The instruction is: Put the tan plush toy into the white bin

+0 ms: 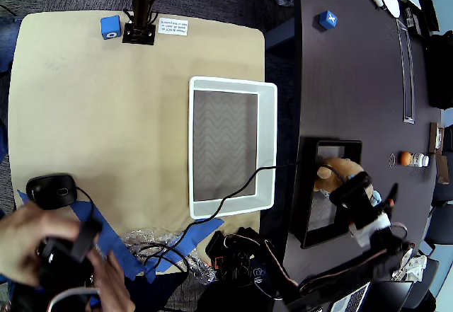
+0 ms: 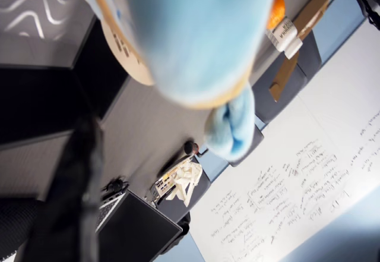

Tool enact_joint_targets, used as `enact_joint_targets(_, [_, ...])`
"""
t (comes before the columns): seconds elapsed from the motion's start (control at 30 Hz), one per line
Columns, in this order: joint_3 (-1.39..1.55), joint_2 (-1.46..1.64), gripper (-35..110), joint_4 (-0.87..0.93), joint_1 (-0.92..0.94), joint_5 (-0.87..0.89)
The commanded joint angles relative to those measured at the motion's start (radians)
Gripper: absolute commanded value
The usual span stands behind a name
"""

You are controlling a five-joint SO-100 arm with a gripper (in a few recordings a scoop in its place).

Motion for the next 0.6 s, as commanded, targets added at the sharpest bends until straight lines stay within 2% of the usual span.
enact_joint_targets(0.0, [-0.109,-0.028,69,0.009,-0.028,-0.002])
enact_joint_targets(0.3, [-0.215,-0.206,69,0.009,-0.034,-0.114])
enact_joint_targets(0.57, [-0.196,-0.227,69,0.009,0.000,-0.117])
